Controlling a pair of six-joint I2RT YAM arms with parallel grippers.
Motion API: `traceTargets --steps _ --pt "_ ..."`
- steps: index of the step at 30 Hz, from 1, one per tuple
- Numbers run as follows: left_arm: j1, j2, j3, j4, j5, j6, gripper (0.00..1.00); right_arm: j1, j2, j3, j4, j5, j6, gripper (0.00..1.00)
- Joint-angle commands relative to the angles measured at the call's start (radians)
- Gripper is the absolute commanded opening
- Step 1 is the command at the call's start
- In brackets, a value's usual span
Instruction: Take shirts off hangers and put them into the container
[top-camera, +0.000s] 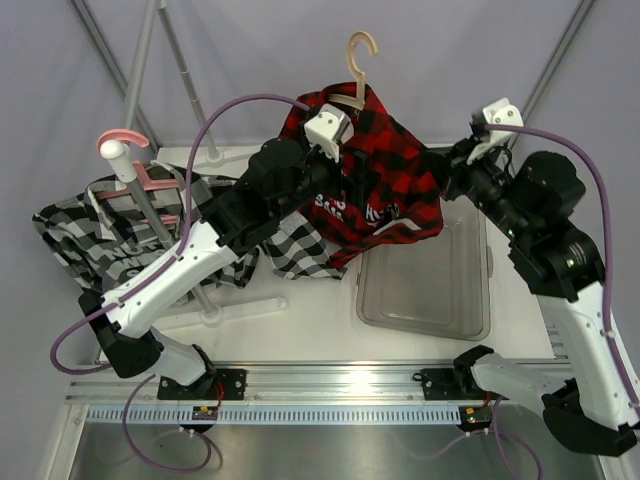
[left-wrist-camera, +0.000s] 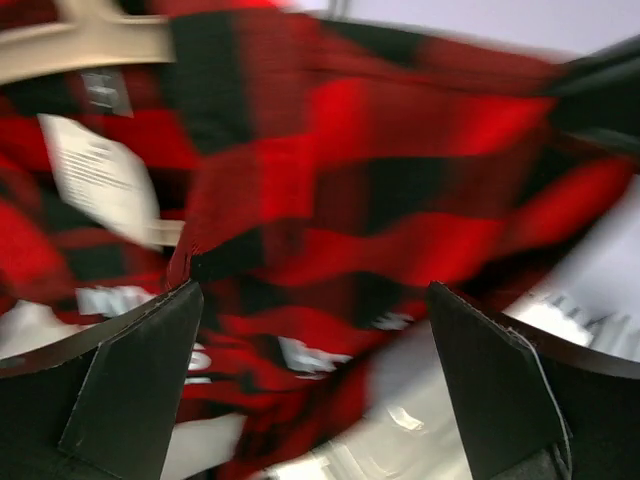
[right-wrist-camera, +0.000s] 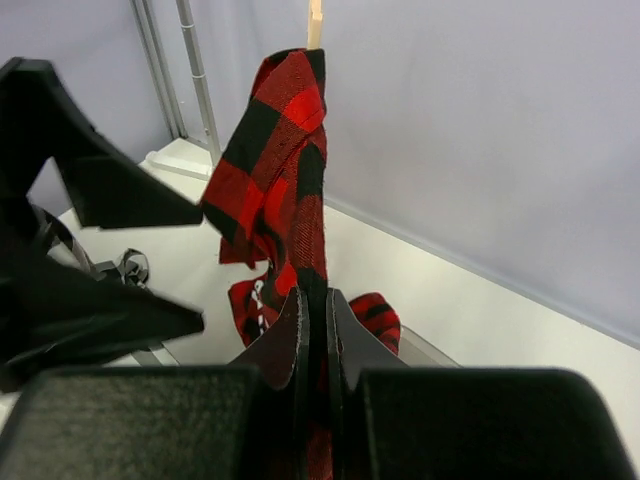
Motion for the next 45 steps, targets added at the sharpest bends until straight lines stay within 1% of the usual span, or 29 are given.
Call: traceTargets --steps 1,2,3,4,5,6,7,8,9,10,11,12,13,14,15,17,18,20,24,25,30,34,35,41,42,45 --pt "-0.004 0.034 0.089 0.025 0.003 0.152 0.99 -0.003 -0.092 -0.032 0.011 0.073 0.017 0.0" --pt "0.007 0.032 0.068 0.093 0.005 0.128 0.99 -0.003 -0.109 -0.04 -0.002 0.074 0.009 0.0" --pt "0.015 0.019 0.03 0.144 0.047 0.065 0.99 -0.001 -0.141 -0.043 -0.026 0.105 0.008 0.0" --pt "0.022 -0.013 -0.059 0.199 0.054 0.024 0.99 -0.003 -0.157 -0.046 -0.035 0.109 0.005 0.0" --pt "0.03 -0.03 -0.101 0.301 0.063 -0.007 0.99 -0.001 -0.183 -0.052 -0.046 0.112 -0.003 0.0" --pt "0.033 -0.048 -0.145 0.363 0.066 -0.065 0.99 -0.003 -0.194 -0.053 -0.063 0.125 -0.006 0.0" --pt "0.035 -0.065 -0.209 0.414 0.071 -0.084 0.99 -0.001 -0.206 -0.056 -0.068 0.132 -0.008 0.0" --pt "0.035 -0.076 -0.213 0.445 0.062 -0.102 0.99 -0.003 -0.224 -0.058 -0.074 0.137 -0.012 0.0" --pt "0.036 -0.065 -0.196 0.418 0.046 -0.152 0.99 -0.003 -0.234 -0.056 -0.084 0.148 -0.012 0.0" --pt "0.038 -0.042 -0.145 0.343 0.034 -0.177 0.99 -0.001 -0.243 -0.061 -0.089 0.148 -0.009 0.0" --pt "0.033 0.023 0.015 0.151 0.016 -0.188 0.99 -0.003 -0.251 -0.063 -0.092 0.146 -0.005 0.0" --pt "0.025 0.056 0.087 0.079 -0.048 -0.205 0.95 -0.004 -0.263 -0.067 -0.097 0.139 0.001 0.0" --pt "0.018 0.076 0.135 0.034 -0.07 -0.191 0.95 -0.003 -0.269 -0.079 -0.097 0.136 0.005 0.0" --pt "0.006 0.084 0.15 0.051 -0.084 -0.173 0.95 -0.001 -0.274 -0.087 -0.095 0.131 0.009 0.0" --pt "0.004 0.07 0.123 0.074 -0.104 -0.179 0.97 -0.003 -0.28 -0.095 -0.094 0.126 0.012 0.0" --pt "0.005 0.044 0.086 0.13 -0.118 -0.188 0.96 -0.003 -0.284 -0.112 -0.1 0.123 0.015 0.0" --pt "0.007 0.032 0.077 0.132 -0.141 -0.216 0.96 -0.003 -0.287 -0.119 -0.098 0.117 0.018 0.0" --pt "0.016 0.031 0.084 0.146 -0.123 -0.211 0.96 -0.003 -0.298 -0.133 -0.094 0.11 0.032 0.0" --pt "0.016 0.071 0.158 0.118 -0.083 -0.175 0.94 -0.003 -0.314 -0.138 -0.109 0.086 0.048 0.0" --pt "0.016 0.084 0.164 0.124 -0.074 -0.165 0.89 -0.003 -0.317 -0.141 -0.111 0.085 0.052 0.0" --pt "0.018 0.127 0.193 0.124 -0.055 -0.145 0.82 -0.003 -0.333 -0.149 -0.123 0.008 0.071 0.0" --pt "0.019 0.143 0.204 0.126 -0.04 -0.142 0.74 -0.003 -0.335 -0.139 -0.126 -0.044 0.087 0.0" --pt "0.019 0.148 0.206 0.124 -0.031 -0.153 0.71 -0.001 -0.335 -0.138 -0.129 -0.047 0.086 0.0" --pt "0.021 0.157 0.229 0.109 -0.009 -0.164 0.66 -0.003 -0.335 -0.138 -0.131 -0.052 0.083 0.0" --pt "0.021 0.156 0.227 0.108 -0.009 -0.165 0.61 -0.003 -0.337 -0.141 -0.129 -0.052 0.083 0.0" --pt "0.019 0.157 0.224 0.109 -0.005 -0.168 0.58 -0.001 -0.333 -0.138 -0.132 -0.052 0.081 0.0"
